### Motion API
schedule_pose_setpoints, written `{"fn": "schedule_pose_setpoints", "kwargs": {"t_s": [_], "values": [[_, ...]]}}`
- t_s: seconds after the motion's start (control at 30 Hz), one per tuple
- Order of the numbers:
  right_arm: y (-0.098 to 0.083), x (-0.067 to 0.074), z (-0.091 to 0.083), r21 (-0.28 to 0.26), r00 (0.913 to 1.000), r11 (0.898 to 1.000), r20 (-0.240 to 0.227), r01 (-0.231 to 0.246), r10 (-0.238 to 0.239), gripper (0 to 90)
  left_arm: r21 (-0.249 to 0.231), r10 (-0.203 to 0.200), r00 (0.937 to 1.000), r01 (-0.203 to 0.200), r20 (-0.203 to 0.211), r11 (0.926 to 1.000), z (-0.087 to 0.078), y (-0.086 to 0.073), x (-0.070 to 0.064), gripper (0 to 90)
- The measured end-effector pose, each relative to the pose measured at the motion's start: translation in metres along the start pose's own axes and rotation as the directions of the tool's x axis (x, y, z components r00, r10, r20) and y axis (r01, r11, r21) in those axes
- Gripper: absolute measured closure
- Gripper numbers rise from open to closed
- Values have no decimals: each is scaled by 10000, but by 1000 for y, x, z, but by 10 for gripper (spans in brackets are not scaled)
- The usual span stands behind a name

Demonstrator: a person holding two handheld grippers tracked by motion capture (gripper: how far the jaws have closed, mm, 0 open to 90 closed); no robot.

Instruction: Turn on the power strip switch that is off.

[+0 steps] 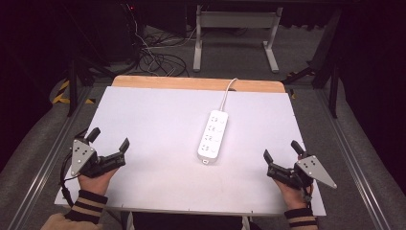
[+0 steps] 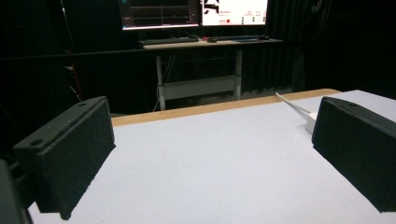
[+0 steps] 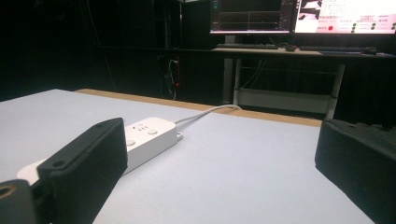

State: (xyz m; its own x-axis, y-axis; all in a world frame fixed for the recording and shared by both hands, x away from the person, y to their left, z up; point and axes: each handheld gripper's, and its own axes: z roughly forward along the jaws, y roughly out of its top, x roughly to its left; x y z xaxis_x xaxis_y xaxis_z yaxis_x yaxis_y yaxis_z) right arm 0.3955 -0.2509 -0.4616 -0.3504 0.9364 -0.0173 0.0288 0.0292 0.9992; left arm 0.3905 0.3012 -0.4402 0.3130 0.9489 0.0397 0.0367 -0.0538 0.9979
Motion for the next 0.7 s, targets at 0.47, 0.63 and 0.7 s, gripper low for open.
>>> {"fn": "schedule_pose_setpoints", "kwargs": {"t_s": [0.47, 0.63, 0.7], "values": [[0, 1, -1, 0, 10000, 10000, -38, 26, -26, 28, 37, -80, 10000, 80, 58, 10000, 2, 0, 0, 0], [0, 1, 0, 63, 10000, 10000, -61, 9, -9, 56, 42, -120, 9999, 120, 77, 9999, 3, 0, 0, 0], [0, 1, -2, 344, 9987, 9992, -462, 209, -193, 402, 28, -107, 9999, 107, 62, 9999, 2, 0, 0, 0]]}}
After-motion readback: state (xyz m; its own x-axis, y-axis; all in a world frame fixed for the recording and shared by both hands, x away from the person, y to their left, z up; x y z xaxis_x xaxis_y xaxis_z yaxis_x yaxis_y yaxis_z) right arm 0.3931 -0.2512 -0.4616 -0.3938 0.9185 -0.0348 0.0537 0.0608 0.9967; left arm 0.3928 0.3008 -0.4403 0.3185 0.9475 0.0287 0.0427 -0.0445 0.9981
